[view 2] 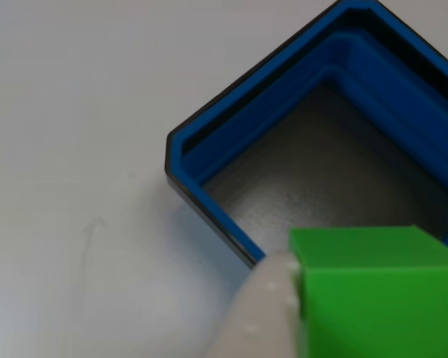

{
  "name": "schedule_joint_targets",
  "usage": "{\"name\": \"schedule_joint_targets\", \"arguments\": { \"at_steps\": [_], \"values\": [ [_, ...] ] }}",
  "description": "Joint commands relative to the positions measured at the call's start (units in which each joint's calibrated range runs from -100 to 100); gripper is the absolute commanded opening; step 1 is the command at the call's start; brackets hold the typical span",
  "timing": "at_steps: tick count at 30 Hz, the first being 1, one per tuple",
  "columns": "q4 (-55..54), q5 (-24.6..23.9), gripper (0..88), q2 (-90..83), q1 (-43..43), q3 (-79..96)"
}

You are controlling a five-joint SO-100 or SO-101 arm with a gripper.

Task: Pick up green cube and drop it in the blue box

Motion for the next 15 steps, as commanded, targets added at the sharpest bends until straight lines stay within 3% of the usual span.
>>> {"name": "schedule_joint_targets", "arguments": {
  "at_steps": [1, 15],
  "values": [
    [-0.4, -0.2, 1.2, 1.2, 0.5, -5.1],
    [-0.4, -0.2, 1.2, 14.2, 4.0, -20.5]
  ]
}}
